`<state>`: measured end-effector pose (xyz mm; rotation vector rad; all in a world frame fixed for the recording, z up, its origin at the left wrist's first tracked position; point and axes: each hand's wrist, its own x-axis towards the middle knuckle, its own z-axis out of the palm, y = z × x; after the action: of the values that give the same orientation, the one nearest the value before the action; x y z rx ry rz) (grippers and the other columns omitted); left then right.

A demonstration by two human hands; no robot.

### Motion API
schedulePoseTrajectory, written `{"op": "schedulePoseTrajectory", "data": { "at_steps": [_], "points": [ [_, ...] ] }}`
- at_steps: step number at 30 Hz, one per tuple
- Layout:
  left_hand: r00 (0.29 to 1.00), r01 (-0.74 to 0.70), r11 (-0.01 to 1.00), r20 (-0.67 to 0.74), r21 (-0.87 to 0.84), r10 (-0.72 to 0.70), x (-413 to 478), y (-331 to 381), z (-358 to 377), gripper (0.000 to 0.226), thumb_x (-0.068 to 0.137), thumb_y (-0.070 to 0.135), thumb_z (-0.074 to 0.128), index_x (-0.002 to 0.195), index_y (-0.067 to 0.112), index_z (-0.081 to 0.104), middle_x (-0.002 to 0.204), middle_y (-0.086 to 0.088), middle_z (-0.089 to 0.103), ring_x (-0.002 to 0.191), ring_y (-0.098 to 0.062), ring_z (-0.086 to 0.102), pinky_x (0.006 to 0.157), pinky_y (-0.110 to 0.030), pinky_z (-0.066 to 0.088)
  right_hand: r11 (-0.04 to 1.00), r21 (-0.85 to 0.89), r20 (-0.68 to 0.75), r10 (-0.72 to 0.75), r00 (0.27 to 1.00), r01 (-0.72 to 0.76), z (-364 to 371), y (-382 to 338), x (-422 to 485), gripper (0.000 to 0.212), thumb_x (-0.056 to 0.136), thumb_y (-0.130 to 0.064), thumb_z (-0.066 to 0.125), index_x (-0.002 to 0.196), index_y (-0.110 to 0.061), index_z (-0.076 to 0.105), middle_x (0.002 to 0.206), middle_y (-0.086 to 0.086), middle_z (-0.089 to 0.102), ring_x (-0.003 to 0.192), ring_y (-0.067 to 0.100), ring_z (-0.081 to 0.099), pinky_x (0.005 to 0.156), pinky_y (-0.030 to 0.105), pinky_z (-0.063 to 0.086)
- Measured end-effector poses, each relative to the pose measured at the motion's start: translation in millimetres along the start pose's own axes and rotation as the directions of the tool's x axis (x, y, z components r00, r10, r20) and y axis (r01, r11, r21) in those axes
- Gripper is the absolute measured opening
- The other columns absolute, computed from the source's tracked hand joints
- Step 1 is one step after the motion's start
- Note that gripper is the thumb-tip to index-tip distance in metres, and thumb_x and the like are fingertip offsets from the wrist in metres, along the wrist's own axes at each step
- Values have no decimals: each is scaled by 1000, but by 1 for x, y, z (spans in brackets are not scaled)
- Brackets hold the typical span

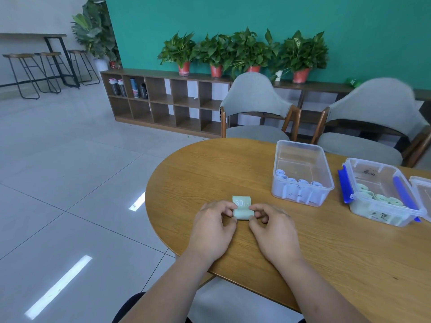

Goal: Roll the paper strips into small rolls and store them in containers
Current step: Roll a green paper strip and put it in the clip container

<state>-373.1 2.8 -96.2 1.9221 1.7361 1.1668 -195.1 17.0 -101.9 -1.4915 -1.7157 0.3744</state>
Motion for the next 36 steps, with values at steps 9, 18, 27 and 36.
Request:
{"op": "schedulePoseTrajectory", "data": {
  "at_steps": [9,18,27,36],
  "points": [
    [1000,6,1000,-5,8,-6,0,2,1,20,94,31,69,112,39,69,96,23,66,101,3,51,89,-24,48,1000,5,-9,-12,1000,12,0,-2,-1,20,85,-25,74,101,-36,71,84,-20,65,92,6,56,82,31,52],
    [1000,18,1000,21,-13,-18,1,2,-2,24,95,29,71,117,39,69,94,24,68,98,3,53,81,-9,39,1000,-6,1,-5,1000,5,-1,-2,0,24,84,-23,75,105,-34,74,85,-19,65,87,4,56,81,27,50],
    [1000,5,1000,19,10,-6,1,3,-1,19,96,33,70,113,39,67,99,24,65,100,3,51,87,-23,47,1000,1,-8,-5,1000,5,0,-3,0,21,82,-24,76,100,-35,72,83,-18,64,90,7,57,82,31,52],
    [998,25,1000,50,-5,-25,0,3,-2,33,95,27,72,123,42,64,99,24,65,95,3,54,87,-21,46,1000,23,4,21,1000,-21,-3,-4,-1,27,77,-23,78,100,-37,71,80,-19,66,87,3,58,82,29,52]
  ]
}}
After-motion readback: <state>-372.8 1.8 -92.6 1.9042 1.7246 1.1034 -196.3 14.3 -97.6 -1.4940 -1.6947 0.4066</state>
